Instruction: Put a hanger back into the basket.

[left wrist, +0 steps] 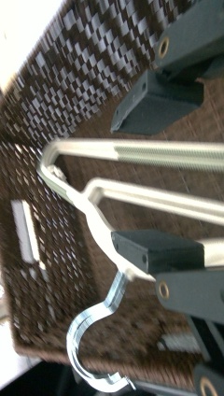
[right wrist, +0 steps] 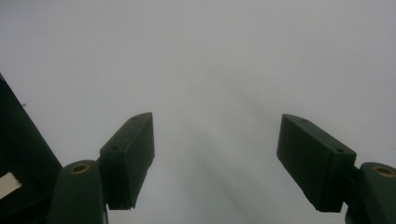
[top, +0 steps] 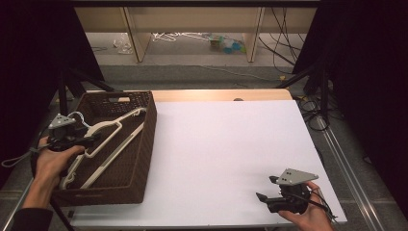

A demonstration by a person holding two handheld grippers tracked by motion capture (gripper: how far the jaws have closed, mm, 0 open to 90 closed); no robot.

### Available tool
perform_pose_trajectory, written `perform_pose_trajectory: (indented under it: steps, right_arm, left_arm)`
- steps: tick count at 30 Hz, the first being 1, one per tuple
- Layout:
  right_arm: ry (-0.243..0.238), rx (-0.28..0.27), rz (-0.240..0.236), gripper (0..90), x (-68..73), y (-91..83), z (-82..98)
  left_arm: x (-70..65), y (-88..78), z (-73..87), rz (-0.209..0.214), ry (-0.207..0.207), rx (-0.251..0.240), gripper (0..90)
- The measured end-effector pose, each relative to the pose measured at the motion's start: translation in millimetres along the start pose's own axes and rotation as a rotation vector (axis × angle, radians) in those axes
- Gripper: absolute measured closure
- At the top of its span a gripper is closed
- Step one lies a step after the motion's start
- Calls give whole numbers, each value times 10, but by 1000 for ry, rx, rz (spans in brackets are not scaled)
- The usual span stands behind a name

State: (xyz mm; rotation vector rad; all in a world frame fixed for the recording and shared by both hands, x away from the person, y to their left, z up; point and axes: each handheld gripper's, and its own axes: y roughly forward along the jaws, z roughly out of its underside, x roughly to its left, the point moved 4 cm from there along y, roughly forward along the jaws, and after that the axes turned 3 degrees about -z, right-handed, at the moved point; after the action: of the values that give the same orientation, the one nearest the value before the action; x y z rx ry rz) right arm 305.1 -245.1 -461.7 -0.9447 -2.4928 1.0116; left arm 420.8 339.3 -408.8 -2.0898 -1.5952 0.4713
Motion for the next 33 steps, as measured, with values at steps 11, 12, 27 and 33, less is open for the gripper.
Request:
perform_pose_trajectory:
  steps: [11,12,27,33]
  right_arm:
    - [8,-53,14,281,-37,6,-11]
    - [20,-53,9,281,-31,10,-10]
    - [25,-119,23,275,-44,3,-23]
    - [37,-128,39,239,-41,-22,-21]
  left_arm:
    - [-703,-286,-77,141,37,-142,280]
    - [-774,-311,-78,156,48,-154,269]
    - [-1714,-482,39,320,91,-239,217]
    - [-2026,-468,192,376,115,-240,208]
